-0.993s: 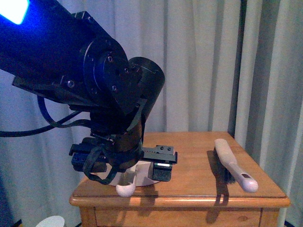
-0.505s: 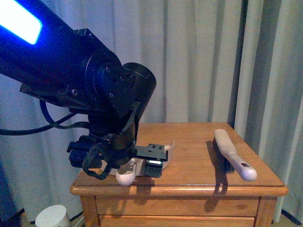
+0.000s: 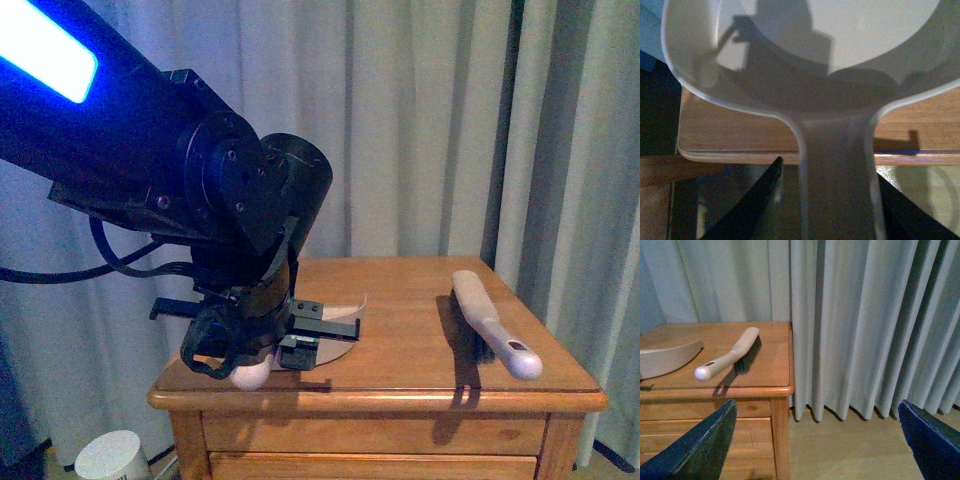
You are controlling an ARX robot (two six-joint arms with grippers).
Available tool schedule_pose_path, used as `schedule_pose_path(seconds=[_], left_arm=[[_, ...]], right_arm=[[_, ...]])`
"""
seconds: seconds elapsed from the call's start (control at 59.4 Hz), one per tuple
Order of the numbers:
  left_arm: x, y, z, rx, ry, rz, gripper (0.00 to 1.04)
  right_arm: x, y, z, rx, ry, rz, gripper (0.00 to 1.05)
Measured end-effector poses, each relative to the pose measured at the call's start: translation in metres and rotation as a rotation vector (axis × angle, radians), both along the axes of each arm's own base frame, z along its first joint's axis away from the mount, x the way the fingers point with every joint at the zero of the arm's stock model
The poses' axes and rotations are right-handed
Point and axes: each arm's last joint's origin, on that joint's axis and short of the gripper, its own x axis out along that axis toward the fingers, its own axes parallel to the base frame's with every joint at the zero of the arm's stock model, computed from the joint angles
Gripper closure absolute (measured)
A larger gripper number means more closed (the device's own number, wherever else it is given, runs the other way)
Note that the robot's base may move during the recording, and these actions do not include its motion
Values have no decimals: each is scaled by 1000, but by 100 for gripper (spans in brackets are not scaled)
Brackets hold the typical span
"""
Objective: Clean up trash
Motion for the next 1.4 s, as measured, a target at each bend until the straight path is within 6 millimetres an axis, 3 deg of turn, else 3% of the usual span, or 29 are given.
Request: schedule_pose_path(seconds=[0.101, 0.421, 0.539, 0.69, 0.926, 1.044, 1.246, 1.397], left_arm=[[0, 0, 0, -3, -3, -2, 77], [-7, 3, 6, 8, -57, -35, 77], [-14, 7, 19, 18, -146, -64, 77], [-29, 14, 52, 8, -323, -96, 77], [-71, 43, 107, 7, -640, -156, 77], [-94, 62, 124, 15, -769, -181, 77], [-147, 92, 144, -20, -957, -239, 78], [-188, 115, 143, -32, -1053, -265, 78]], right_arm=[[0, 0, 0, 0, 0, 0, 7], [0, 0, 0, 0, 0, 0, 7], [0, 0, 0, 0, 0, 0, 7], [0, 0, 0, 0, 0, 0, 7], [0, 0, 0, 0, 0, 0, 7], [0, 0, 0, 0, 0, 0, 7], [0, 0, 0, 0, 0, 0, 7], [0, 0, 0, 0, 0, 0, 7]])
